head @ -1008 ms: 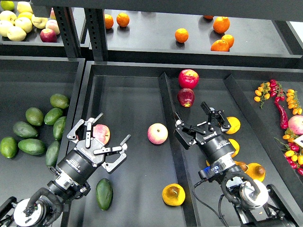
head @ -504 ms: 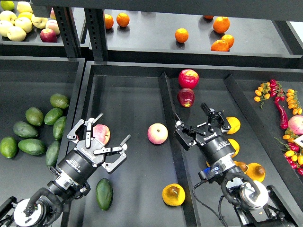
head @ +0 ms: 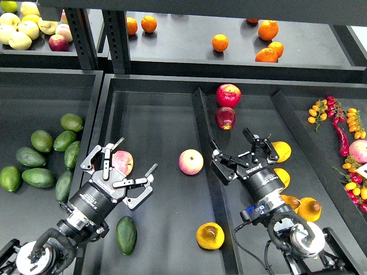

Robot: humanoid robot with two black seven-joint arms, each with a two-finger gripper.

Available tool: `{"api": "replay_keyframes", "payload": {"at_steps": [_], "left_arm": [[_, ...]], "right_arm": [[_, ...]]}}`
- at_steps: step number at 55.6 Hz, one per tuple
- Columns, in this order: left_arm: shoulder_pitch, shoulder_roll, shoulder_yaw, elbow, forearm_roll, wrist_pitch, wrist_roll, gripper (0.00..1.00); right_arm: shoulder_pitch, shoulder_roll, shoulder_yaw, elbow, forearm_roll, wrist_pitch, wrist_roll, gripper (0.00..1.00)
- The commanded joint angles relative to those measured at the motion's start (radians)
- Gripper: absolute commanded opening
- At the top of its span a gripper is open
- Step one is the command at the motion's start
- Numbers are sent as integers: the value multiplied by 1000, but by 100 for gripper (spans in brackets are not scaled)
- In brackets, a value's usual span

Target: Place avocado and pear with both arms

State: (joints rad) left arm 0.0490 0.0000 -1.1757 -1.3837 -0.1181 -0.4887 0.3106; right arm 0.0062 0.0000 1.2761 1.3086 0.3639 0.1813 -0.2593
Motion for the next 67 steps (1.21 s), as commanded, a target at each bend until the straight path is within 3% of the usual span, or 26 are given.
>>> {"api": "replay_keyframes", "payload": {"at_steps": [1, 40, 60, 67], "left_arm": [[0, 0, -5, 0, 0, 0, -1, 100], [-17, 0, 10, 3, 46, 0, 16, 100], [-127, 0, 62, 3, 66, 0, 90, 100], [-192, 75, 80, 2, 66, 0, 142, 100]], "right_arm": [[0, 0, 0, 0, 0, 0, 0, 100], [-5, 0, -1, 3, 1, 0, -1, 100], [3, 0, 29, 3, 1, 0, 2, 100], [6, 0, 58, 1, 3, -2, 2, 100]]}}
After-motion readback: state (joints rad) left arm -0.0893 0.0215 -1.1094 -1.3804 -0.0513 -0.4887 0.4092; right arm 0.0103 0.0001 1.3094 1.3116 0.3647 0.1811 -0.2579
